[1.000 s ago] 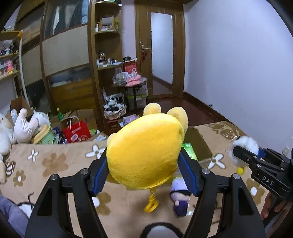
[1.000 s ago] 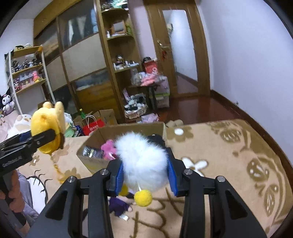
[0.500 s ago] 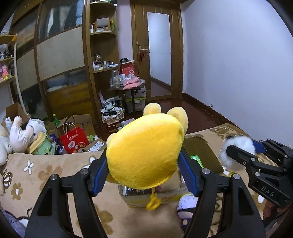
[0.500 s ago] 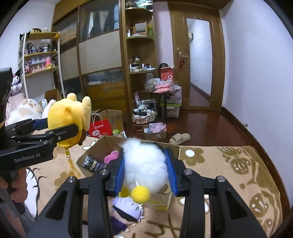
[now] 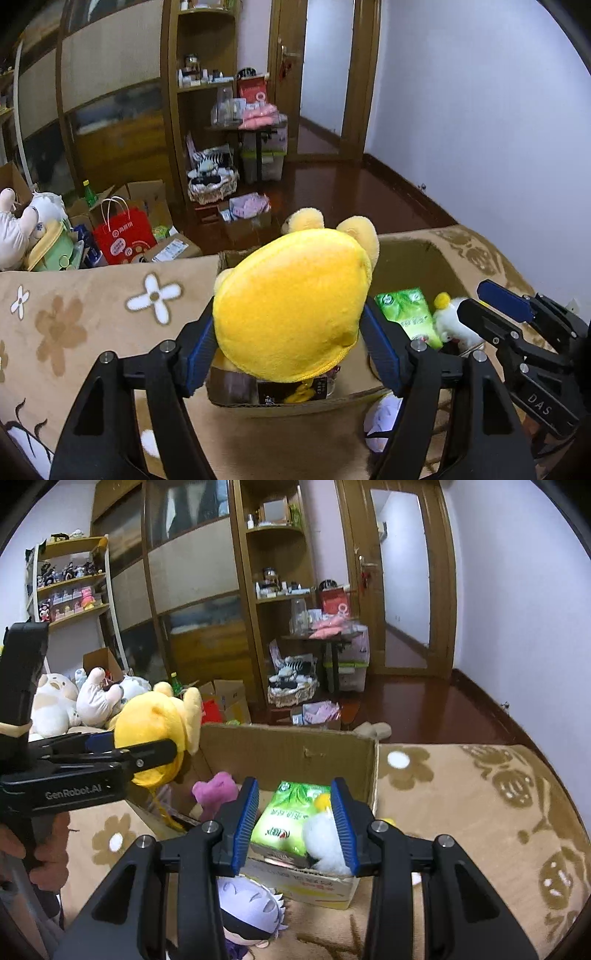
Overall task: Organize soft objects
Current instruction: 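Open both grippers to drop the yellow plush and pompom into the box, then lower the right gripper to the white-haired doll and close on it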
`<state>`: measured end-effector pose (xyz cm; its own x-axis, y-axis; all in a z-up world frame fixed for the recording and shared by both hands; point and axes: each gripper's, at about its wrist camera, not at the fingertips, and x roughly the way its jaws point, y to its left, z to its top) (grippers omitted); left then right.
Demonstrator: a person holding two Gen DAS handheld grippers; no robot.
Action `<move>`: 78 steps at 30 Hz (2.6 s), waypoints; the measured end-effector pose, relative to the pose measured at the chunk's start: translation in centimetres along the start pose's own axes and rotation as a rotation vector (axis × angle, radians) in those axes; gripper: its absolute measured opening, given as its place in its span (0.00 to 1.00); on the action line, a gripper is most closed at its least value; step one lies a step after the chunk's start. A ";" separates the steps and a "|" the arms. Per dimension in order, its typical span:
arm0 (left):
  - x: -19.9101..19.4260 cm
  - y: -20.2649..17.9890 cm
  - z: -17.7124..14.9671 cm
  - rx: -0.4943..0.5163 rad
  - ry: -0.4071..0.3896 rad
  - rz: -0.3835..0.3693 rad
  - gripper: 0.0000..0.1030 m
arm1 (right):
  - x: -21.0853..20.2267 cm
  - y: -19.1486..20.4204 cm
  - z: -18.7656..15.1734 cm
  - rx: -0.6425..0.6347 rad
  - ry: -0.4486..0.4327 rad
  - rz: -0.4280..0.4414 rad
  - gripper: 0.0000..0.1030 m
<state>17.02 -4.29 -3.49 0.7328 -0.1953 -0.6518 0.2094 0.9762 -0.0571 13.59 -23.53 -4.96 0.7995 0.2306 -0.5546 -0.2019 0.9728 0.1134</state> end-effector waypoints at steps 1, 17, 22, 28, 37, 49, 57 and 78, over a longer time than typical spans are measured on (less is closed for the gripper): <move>0.3 -0.1 -0.1 0.008 0.007 0.006 0.73 | 0.2 -0.1 -0.2 0.005 0.007 0.001 0.41; -0.8 0.2 -1.5 0.037 0.030 0.068 0.92 | -1.0 0.5 -1.1 0.015 0.052 -0.016 0.69; -2.6 -0.1 -2.5 0.053 0.030 0.101 0.92 | -2.1 0.9 -1.5 0.018 0.054 -0.034 0.85; -5.9 -0.4 -3.6 0.039 0.025 0.114 0.92 | -3.4 1.2 -2.0 0.020 0.055 -0.038 0.88; -10.1 -0.4 -5.0 0.012 0.002 0.126 0.92 | -5.0 1.4 -3.0 0.034 0.066 -0.030 0.96; -12.2 -0.3 -5.9 0.013 -0.032 0.121 0.92 | -3.2 2.2 -4.7 0.031 0.137 -0.008 0.98; -10.1 -0.4 -5.8 0.016 0.014 0.100 0.92 | -0.8 2.1 -6.0 0.048 0.198 0.014 0.98; -8.2 -0.6 -5.7 0.024 0.042 0.092 0.92 | 5.2 1.6 -8.9 0.159 0.327 0.098 0.98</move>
<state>7.23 -2.70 -2.46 0.7221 -0.0999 -0.6845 0.1582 0.9872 0.0228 12.34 -20.97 -15.02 0.5527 0.3284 -0.7659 -0.1573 0.9437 0.2911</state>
